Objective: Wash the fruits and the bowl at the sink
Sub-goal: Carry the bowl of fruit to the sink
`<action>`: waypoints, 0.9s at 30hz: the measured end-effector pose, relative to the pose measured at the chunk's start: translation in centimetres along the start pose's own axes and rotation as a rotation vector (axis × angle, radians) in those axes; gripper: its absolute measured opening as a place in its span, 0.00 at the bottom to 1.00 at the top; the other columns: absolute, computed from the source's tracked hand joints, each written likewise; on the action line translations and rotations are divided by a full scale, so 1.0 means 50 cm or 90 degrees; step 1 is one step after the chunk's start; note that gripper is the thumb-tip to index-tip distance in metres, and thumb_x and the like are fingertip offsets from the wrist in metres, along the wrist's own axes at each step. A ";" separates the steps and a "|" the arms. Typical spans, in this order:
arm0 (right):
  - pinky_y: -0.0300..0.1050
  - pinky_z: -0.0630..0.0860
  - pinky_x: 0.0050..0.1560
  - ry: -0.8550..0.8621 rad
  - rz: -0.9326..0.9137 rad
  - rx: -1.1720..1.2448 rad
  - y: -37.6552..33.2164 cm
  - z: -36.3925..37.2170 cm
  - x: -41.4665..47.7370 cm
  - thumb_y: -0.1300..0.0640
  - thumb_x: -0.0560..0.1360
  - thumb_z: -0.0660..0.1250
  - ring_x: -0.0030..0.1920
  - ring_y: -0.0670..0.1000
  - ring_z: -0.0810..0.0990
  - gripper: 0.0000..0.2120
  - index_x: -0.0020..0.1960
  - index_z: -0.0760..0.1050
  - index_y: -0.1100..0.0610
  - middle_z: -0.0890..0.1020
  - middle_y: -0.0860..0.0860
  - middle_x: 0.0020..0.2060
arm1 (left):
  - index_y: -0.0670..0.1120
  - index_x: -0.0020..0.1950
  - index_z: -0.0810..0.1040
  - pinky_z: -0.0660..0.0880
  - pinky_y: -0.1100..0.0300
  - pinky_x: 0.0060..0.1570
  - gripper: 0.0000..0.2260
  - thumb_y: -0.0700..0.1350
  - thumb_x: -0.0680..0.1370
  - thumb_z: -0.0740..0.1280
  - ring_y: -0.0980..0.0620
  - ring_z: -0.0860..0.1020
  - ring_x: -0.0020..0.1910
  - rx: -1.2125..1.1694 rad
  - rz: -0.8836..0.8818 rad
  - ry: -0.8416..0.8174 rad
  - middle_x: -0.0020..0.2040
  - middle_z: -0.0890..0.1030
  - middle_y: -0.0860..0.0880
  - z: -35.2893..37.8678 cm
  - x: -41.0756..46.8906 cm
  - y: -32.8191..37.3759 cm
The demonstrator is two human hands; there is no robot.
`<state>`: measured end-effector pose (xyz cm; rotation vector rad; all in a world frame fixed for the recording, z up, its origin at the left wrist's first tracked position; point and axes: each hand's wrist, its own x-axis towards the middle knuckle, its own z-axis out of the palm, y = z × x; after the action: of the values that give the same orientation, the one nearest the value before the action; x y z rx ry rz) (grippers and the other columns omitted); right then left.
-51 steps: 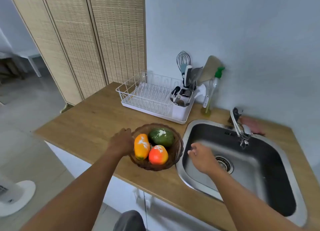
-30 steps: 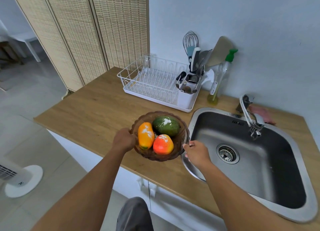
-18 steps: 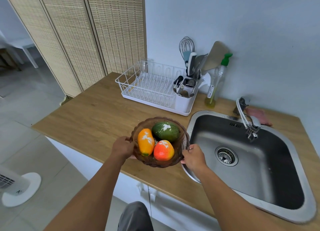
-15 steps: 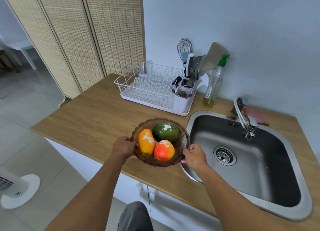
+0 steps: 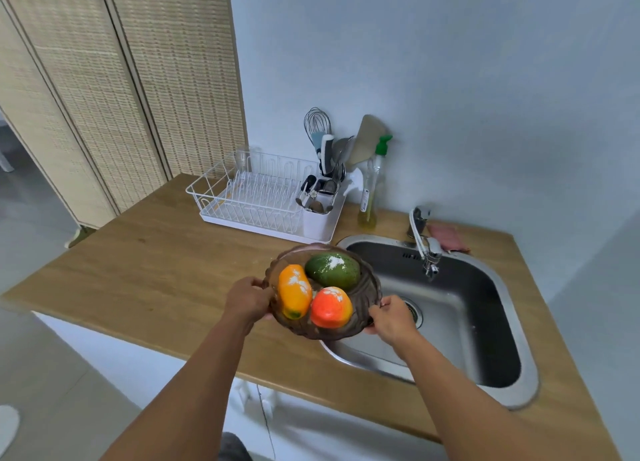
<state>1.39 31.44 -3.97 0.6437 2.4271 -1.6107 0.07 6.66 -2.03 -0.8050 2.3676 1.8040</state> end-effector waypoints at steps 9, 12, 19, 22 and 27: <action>0.46 0.78 0.38 0.017 0.018 0.012 0.044 -0.111 0.000 0.63 0.77 0.63 0.35 0.53 0.79 0.08 0.41 0.67 0.57 0.79 0.57 0.40 | 0.42 0.44 0.76 0.81 0.50 0.43 0.05 0.38 0.71 0.71 0.47 0.80 0.38 0.104 0.043 -0.011 0.39 0.80 0.44 0.104 -0.034 0.022; 0.46 0.77 0.37 0.024 0.037 0.020 0.072 -0.140 0.006 0.62 0.77 0.64 0.36 0.53 0.79 0.06 0.43 0.68 0.58 0.79 0.58 0.42 | 0.43 0.43 0.76 0.79 0.53 0.41 0.04 0.39 0.72 0.70 0.48 0.78 0.36 0.121 0.043 -0.024 0.37 0.79 0.46 0.142 -0.045 0.027; 0.45 0.76 0.37 0.028 0.070 0.001 0.132 -0.198 0.027 0.62 0.78 0.62 0.36 0.51 0.78 0.03 0.47 0.69 0.60 0.80 0.58 0.42 | 0.40 0.48 0.77 0.78 0.59 0.26 0.06 0.39 0.74 0.71 0.48 0.80 0.34 0.120 0.020 -0.067 0.41 0.80 0.42 0.227 -0.053 0.023; 0.46 0.76 0.37 0.031 0.069 -0.016 0.151 -0.220 0.050 0.61 0.77 0.63 0.37 0.52 0.78 0.03 0.47 0.70 0.60 0.80 0.57 0.41 | 0.38 0.50 0.75 0.80 0.56 0.26 0.07 0.36 0.73 0.69 0.45 0.80 0.35 0.099 -0.011 -0.082 0.44 0.79 0.39 0.263 -0.049 0.017; 0.49 0.77 0.41 0.034 0.082 -0.025 0.179 -0.251 0.095 0.60 0.78 0.63 0.43 0.55 0.80 0.03 0.46 0.69 0.56 0.81 0.58 0.44 | 0.43 0.45 0.72 0.82 0.52 0.31 0.06 0.36 0.74 0.68 0.42 0.81 0.42 0.118 -0.036 -0.105 0.49 0.78 0.37 0.323 -0.029 0.008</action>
<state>2.31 47.01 -8.09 0.8274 2.3932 -1.5116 -3.04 22.03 -6.26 -0.6666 2.3383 1.5364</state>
